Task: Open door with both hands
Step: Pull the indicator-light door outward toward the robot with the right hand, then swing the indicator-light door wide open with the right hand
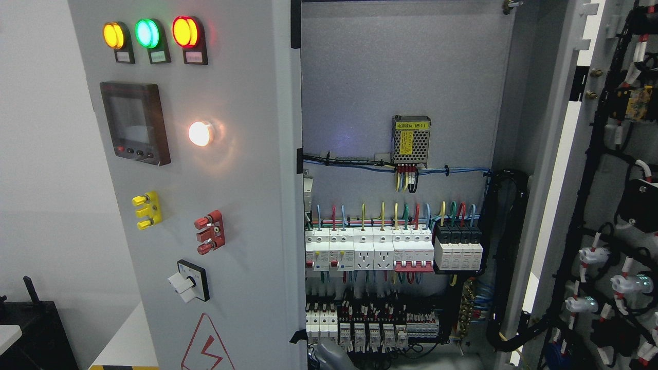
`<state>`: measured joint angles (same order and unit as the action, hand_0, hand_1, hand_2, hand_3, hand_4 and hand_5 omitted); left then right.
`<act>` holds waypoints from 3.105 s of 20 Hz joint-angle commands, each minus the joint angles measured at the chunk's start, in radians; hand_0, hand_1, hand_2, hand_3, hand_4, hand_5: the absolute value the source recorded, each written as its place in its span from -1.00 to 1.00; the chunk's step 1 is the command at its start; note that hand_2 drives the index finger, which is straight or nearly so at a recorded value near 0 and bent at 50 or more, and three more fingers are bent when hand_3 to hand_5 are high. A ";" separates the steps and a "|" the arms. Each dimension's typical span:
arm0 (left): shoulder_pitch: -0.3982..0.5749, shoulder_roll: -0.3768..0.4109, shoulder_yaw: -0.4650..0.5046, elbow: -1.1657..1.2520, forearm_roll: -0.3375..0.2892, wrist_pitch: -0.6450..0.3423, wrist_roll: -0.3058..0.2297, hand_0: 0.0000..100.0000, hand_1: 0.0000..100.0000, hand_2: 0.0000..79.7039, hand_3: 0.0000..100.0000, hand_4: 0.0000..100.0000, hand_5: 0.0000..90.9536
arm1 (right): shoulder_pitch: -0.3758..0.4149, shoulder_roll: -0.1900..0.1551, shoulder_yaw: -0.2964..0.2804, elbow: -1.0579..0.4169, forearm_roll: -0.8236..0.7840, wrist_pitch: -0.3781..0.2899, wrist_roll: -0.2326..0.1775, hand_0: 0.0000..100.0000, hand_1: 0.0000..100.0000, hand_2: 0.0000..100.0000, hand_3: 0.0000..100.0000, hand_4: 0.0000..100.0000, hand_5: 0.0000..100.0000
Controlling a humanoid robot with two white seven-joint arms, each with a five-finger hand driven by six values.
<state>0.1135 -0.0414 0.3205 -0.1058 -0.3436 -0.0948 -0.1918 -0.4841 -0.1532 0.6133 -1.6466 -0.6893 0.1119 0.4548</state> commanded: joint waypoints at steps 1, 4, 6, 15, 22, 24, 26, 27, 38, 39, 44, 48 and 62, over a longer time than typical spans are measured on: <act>0.000 0.000 0.000 0.000 0.000 0.000 0.000 -1.00 -1.00 -1.00 -1.00 -0.94 -1.00 | 0.001 0.037 0.045 -0.030 -0.003 0.002 -0.004 -1.00 -1.00 -1.00 -1.00 -1.00 -1.00; 0.000 0.000 0.000 0.000 0.000 0.000 0.000 -1.00 -1.00 -1.00 -1.00 -0.94 -1.00 | 0.002 0.049 0.066 -0.054 -0.003 0.002 -0.004 -1.00 -1.00 -1.00 -1.00 -1.00 -1.00; 0.000 0.000 0.000 0.000 0.000 0.000 0.000 -1.00 -1.00 -1.00 -1.00 -0.94 -1.00 | 0.002 0.052 0.078 -0.062 -0.003 0.002 -0.004 -1.00 -1.00 -1.00 -1.00 -1.00 -1.00; 0.000 0.000 0.000 0.000 0.000 0.000 0.000 -1.00 -1.00 -1.00 -1.00 -0.94 -1.00 | 0.007 0.087 0.115 -0.094 -0.003 0.003 -0.004 -1.00 -1.00 -1.00 -1.00 -1.00 -1.00; 0.000 0.000 0.000 0.000 0.000 0.000 0.000 -1.00 -1.00 -1.00 -1.00 -0.94 -1.00 | 0.013 0.121 0.143 -0.099 -0.001 0.003 -0.004 -1.00 -1.00 -1.00 -1.00 -1.00 -1.00; 0.000 0.000 0.000 0.000 0.000 0.000 0.000 -1.00 -1.00 -1.00 -1.00 -0.94 -1.00 | 0.013 0.123 0.154 -0.099 -0.001 0.003 -0.005 -1.00 -1.00 -1.00 -1.00 -1.00 -1.00; 0.000 0.000 0.000 0.000 0.000 0.000 0.000 -1.00 -1.00 -1.00 -1.00 -0.94 -1.00 | 0.013 0.123 0.161 -0.099 -0.001 0.003 -0.005 -1.00 -1.00 -1.00 -1.00 -1.00 -1.00; 0.000 0.000 0.000 0.000 0.000 0.000 0.000 -1.00 -1.00 -1.00 -1.00 -0.94 -1.00 | 0.013 0.129 0.163 -0.099 -0.001 0.003 -0.005 -1.00 -1.00 -1.00 -1.00 -1.00 -1.00; 0.000 0.000 0.000 0.000 0.000 0.000 0.000 -1.00 -1.00 -1.00 -1.00 -0.94 -1.00 | 0.012 0.133 0.213 -0.096 0.013 0.003 -0.007 -1.00 -1.00 -1.00 -1.00 -1.00 -1.00; 0.000 0.000 0.000 0.000 0.000 0.000 0.000 -1.00 -1.00 -1.00 -1.00 -0.94 -1.00 | 0.012 0.133 0.218 -0.094 0.016 0.005 -0.008 -1.00 -1.00 -1.00 -1.00 -1.00 -1.00; 0.000 0.000 0.000 0.000 0.000 0.000 0.000 -1.00 -1.00 -1.00 -1.00 -0.94 -1.00 | 0.012 0.133 0.250 -0.090 0.059 0.005 -0.010 -1.00 -1.00 -1.00 -1.00 -1.00 -1.00; 0.000 0.000 0.000 0.000 0.000 0.000 0.000 -1.00 -1.00 -1.00 -1.00 -0.94 -1.00 | 0.010 0.133 0.266 -0.087 0.083 0.005 -0.011 -1.00 -1.00 -1.00 -1.00 -1.00 -1.00; 0.000 0.000 -0.001 0.000 0.000 0.000 0.000 -1.00 -1.00 -1.00 -1.00 -0.94 -1.00 | -0.002 0.167 0.306 -0.070 0.149 0.021 -0.013 -1.00 -1.00 -1.00 -1.00 -1.00 -1.00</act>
<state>0.1135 -0.0414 0.3204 -0.1058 -0.3436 -0.0949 -0.1918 -0.4793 -0.0019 0.8829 -1.7291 -0.5587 0.1218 0.4425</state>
